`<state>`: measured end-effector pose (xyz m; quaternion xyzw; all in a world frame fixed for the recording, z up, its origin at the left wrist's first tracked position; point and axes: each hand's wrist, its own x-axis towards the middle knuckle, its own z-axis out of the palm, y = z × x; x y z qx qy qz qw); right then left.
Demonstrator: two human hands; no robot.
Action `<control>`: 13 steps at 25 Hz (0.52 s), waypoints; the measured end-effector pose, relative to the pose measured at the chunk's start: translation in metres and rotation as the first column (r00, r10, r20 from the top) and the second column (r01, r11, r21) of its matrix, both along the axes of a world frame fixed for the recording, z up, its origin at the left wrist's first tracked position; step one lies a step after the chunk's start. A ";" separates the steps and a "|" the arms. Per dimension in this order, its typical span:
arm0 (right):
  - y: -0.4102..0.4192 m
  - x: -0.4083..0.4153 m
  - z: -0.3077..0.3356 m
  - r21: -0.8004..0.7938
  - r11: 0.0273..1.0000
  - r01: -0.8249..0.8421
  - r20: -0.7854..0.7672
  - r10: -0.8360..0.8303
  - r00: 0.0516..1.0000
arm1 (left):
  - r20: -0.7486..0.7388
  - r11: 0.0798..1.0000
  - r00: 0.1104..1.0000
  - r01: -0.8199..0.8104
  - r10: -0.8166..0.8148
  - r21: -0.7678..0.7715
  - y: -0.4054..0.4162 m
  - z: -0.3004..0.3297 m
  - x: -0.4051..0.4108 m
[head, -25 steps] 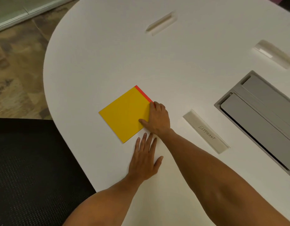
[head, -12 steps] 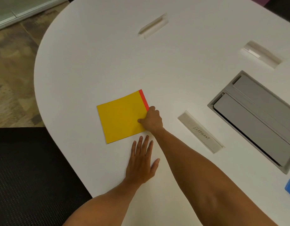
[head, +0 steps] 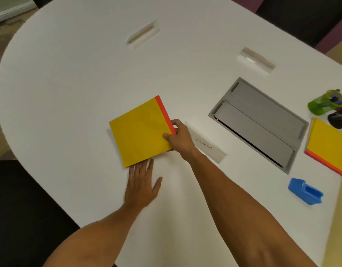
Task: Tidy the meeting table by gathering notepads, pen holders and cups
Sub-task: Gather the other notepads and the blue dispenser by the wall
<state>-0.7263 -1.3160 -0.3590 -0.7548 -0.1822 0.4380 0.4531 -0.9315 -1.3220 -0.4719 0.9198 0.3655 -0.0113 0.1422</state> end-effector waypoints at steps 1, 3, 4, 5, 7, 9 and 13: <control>-0.013 0.005 0.008 0.002 1.000 0.014 0.005 -0.014 1.000 | 0.015 1.000 1.000 0.012 -0.012 0.016 -0.001 0.002 0.000; -0.043 0.018 0.023 -0.004 0.998 0.068 -0.003 -0.068 0.998 | 0.032 0.997 0.999 0.042 -0.044 0.065 -0.004 0.004 0.001; -0.052 0.021 0.027 -0.006 0.995 0.104 -0.021 -0.104 0.994 | 0.012 0.995 0.998 0.053 -0.054 0.082 -0.001 0.001 -0.003; -0.070 0.028 0.032 -0.005 0.987 0.159 -0.020 -0.159 0.987 | 0.004 0.992 0.997 0.076 -0.077 0.104 -0.002 0.002 -0.002; -0.095 0.039 0.040 0.001 0.963 0.270 -0.039 -0.270 0.962 | 0.006 0.984 0.992 0.120 -0.122 0.133 0.003 -0.002 0.000; -0.134 0.053 0.053 0.024 0.910 0.415 -0.082 -0.412 0.908 | 0.037 0.956 0.961 0.267 -0.273 0.117 -0.012 0.004 0.021; -0.192 0.080 0.063 0.040 0.819 0.572 -0.098 -0.567 0.818 | 0.135 0.872 0.862 0.476 -0.489 0.115 -0.049 0.015 0.065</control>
